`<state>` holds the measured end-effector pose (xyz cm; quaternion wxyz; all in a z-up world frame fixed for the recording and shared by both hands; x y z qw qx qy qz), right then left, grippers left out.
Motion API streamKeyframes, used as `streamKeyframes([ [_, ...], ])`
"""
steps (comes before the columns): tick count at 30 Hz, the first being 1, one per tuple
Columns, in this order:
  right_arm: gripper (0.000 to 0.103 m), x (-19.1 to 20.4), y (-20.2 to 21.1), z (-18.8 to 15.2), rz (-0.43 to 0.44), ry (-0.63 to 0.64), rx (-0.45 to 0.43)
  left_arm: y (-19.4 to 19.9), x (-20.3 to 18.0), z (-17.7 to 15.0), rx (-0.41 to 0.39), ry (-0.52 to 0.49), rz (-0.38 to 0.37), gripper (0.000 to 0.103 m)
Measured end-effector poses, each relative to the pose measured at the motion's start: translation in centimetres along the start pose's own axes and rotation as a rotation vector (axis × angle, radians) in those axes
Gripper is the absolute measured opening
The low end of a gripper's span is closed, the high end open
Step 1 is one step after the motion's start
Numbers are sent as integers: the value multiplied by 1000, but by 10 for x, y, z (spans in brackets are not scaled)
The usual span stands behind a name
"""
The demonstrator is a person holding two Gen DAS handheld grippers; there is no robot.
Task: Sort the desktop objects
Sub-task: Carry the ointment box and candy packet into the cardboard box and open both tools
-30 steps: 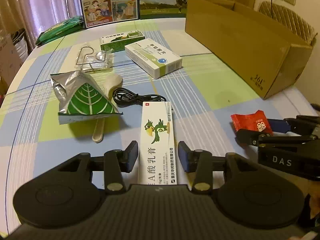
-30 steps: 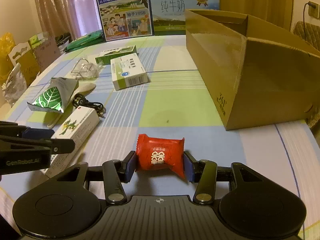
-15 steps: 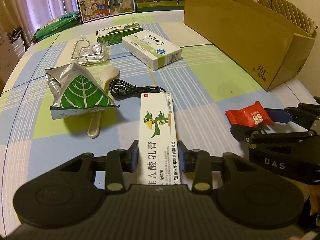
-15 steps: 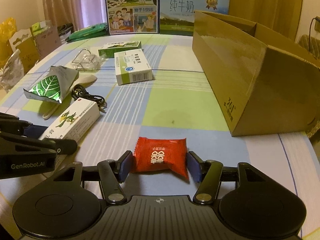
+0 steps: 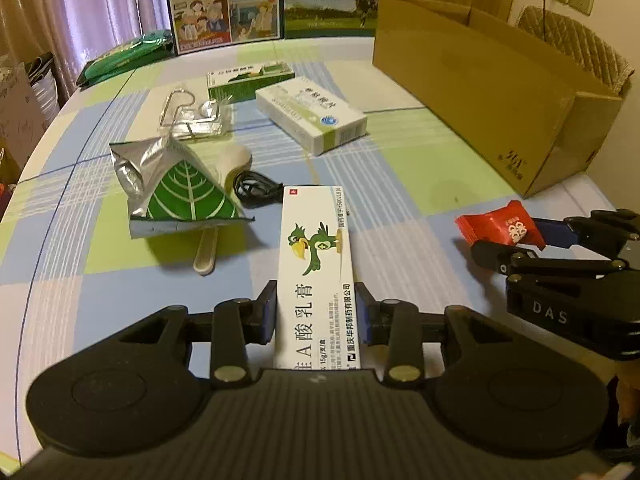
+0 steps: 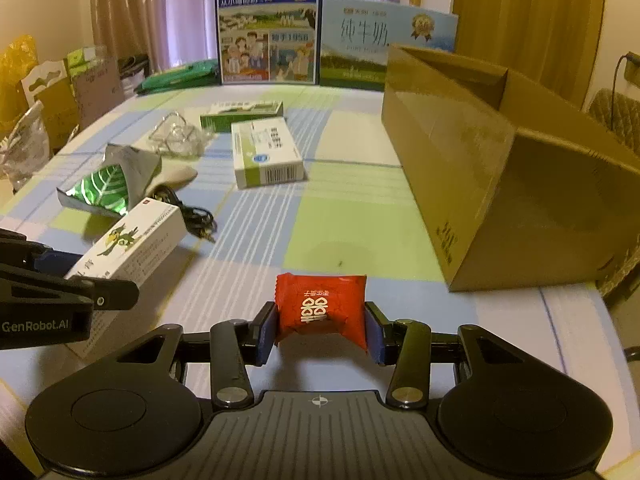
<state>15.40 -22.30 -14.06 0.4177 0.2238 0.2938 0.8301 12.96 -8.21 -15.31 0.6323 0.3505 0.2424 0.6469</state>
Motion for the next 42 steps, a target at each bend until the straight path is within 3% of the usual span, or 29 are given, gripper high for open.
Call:
streamKeyframes([
  [17, 42, -21, 70, 46, -41, -18, -148, 55, -30, 50, -115, 8, -69, 33],
  [28, 42, -103, 119, 92, -151, -44, -269, 73, -104, 117, -198, -31, -185, 33],
  [42, 43, -197, 99, 126, -178, -97, -257, 45, -188, 194, -199, -52, -275, 33],
])
Point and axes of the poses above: each gripper's, at about its wrist camera, not at the fingertips, and y roughly against the way its jaws point, x to its left, z to its top, the point moved 10 cm from there along -y, roughly the way its jaws point, and after that the axes turned 12 degrees about z, right-handed, at the moved point
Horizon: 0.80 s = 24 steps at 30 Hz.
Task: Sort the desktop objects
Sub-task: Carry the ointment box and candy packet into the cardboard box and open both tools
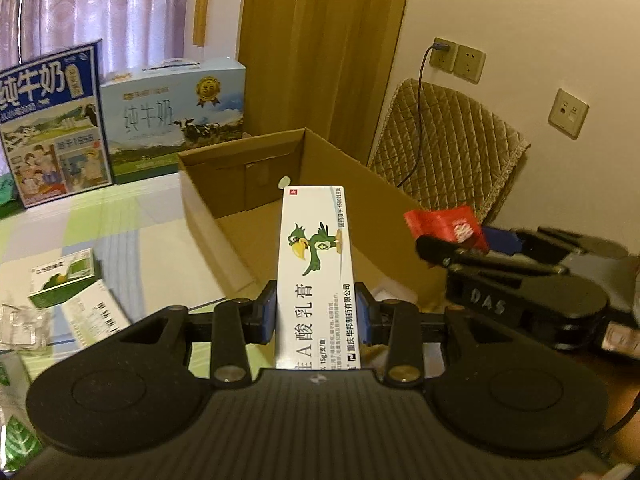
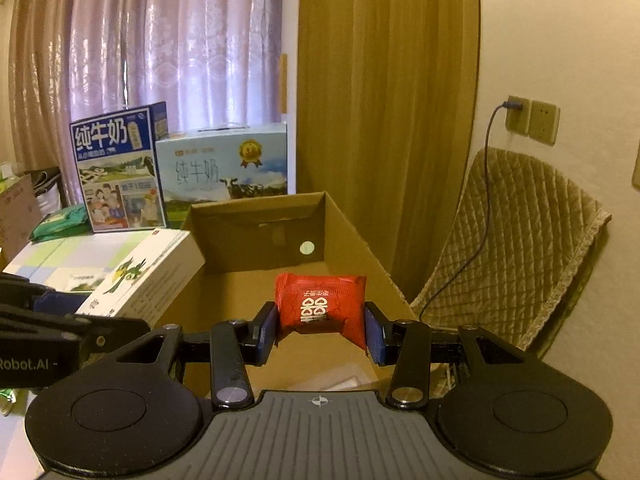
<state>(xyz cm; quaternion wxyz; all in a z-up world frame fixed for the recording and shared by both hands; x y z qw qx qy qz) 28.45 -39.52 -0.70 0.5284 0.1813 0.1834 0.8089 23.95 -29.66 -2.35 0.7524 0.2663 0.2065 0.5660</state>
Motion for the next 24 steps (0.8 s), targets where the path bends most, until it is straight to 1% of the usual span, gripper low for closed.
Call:
streamKeyframes([
  [9, 43, -22, -26, -2, 6, -54, 20, -34, -11, 19, 22, 31, -14, 33],
  [13, 43, -26, -33, -4, 5, -67, 29, -46, -13, 22, 33, 42, -20, 33],
  [15, 43, -27, -36, -5, 6, -74, 34, -51, -12, 21, 44, 55, -12, 33],
  [18, 43, -29, -37, -5, 5, -84, 38, -52, -6, 22, 46, 80, -5, 34],
  [24, 43, -27, -40, -5, 11, -88, 42, -37, 15, 20, 31, 134, 7, 34],
])
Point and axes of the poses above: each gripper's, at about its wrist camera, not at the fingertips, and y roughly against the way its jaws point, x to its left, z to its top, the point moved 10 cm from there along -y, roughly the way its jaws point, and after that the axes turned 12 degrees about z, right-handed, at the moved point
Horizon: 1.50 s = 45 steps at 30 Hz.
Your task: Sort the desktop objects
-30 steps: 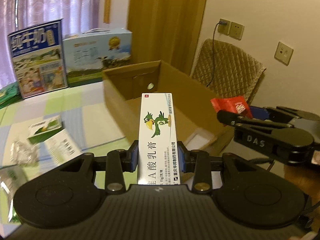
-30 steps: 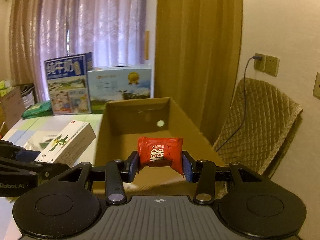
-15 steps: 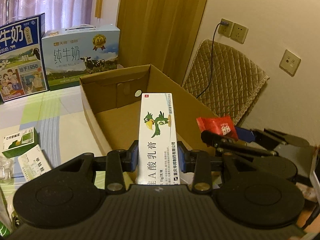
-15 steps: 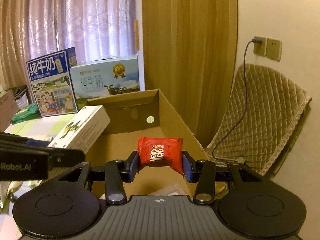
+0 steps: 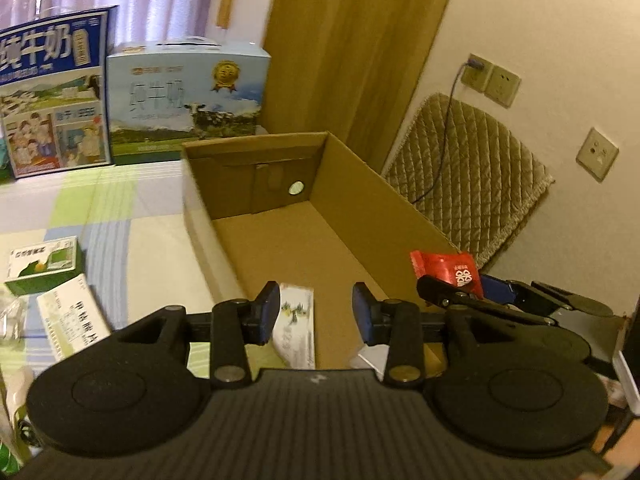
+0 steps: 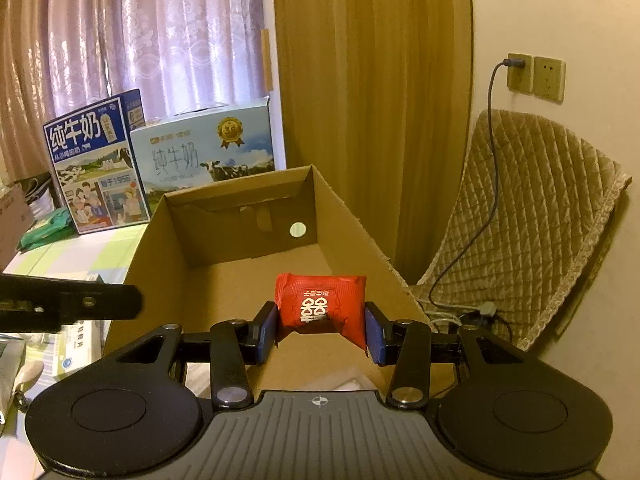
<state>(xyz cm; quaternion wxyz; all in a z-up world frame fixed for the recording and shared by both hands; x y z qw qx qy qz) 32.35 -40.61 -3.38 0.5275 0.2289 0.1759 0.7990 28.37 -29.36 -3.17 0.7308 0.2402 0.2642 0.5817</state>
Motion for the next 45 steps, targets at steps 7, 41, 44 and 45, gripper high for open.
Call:
streamKeyframes([
  [7, 64, 11, -5, 6, 46, -27, -13, 18, 20, -4, -16, 36, 11, 39],
  [41, 94, 158, 85, -69, 187, -31, 15, 154, 202, -126, 10, 124, 293, 97],
  [44, 97, 181, 80, -80, 217, 2, 51, 165, 226, -135, 15, 142, 333, 98],
  [45, 97, 187, 78, -83, 223, 15, 60, 167, 232, -136, 14, 148, 341, 98],
])
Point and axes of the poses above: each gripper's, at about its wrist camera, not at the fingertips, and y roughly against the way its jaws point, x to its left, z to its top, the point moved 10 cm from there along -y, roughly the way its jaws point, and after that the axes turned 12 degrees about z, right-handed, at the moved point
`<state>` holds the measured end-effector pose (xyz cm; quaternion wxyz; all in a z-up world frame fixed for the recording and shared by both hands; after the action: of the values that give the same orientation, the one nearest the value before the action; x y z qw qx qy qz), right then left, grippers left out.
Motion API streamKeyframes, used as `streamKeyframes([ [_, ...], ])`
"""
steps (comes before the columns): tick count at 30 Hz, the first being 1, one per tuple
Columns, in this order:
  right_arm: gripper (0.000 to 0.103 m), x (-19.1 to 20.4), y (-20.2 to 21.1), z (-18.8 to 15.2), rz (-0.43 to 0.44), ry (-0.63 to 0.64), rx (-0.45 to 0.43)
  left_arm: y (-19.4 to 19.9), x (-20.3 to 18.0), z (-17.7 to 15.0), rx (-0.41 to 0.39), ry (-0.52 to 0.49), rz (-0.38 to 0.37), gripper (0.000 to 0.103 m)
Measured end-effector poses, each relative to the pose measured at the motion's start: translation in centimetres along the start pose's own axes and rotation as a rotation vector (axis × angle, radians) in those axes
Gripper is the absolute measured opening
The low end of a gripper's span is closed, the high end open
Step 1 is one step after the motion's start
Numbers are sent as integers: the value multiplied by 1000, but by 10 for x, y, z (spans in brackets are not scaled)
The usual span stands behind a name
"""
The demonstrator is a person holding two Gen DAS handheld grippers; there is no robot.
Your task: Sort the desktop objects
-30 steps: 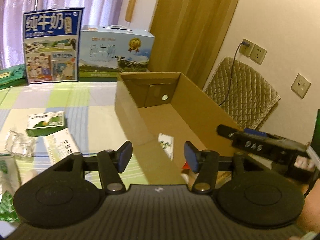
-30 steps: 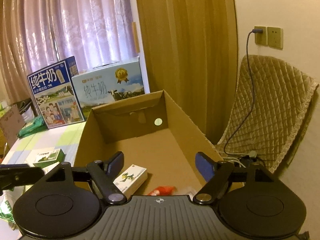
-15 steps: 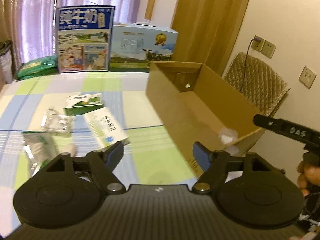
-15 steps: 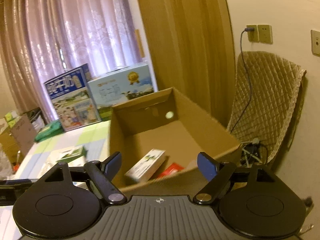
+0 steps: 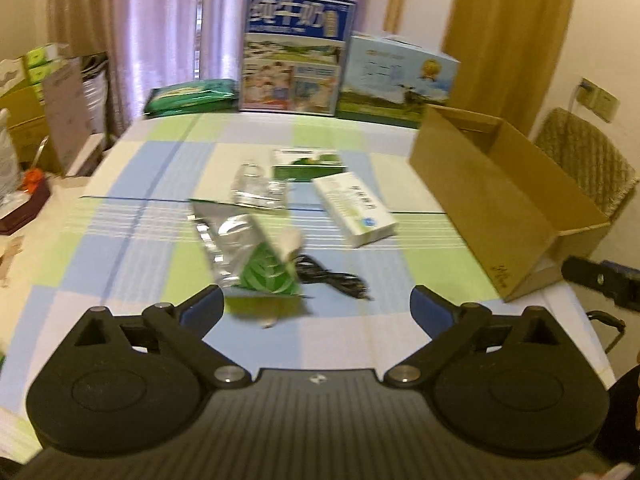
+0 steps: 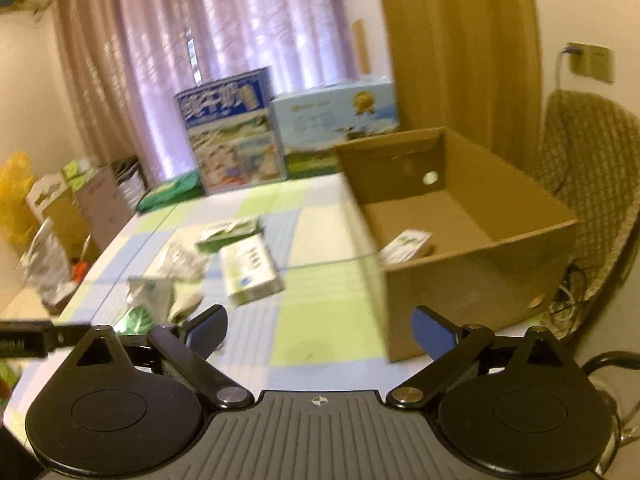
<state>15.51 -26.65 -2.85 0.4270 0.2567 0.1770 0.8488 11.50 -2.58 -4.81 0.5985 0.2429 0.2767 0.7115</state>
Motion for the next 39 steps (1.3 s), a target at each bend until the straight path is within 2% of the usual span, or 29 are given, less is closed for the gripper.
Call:
streamKeyframes([
  [8, 99, 31, -23, -13, 46, 101, 75, -4, 29, 5, 7, -18, 17, 101],
  [23, 99, 37, -54, -24, 66, 138, 141, -48, 37, 3, 80, -54, 16, 101],
  [39, 99, 61, -117, -30, 130, 252, 217, -99, 54, 12, 119, -82, -4, 101],
])
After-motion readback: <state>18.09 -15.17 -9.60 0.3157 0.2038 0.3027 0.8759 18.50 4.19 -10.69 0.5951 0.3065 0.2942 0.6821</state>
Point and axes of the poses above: each gripper's, at about its wrist camera, not at the fingertips, and y roughly against the way its jaws point, x to its left, z to its top, the point moved 10 cm from there along -y, roughly the way its jaws point, and after that the axes turned 12 degrees about z, right-handed, at the moved point
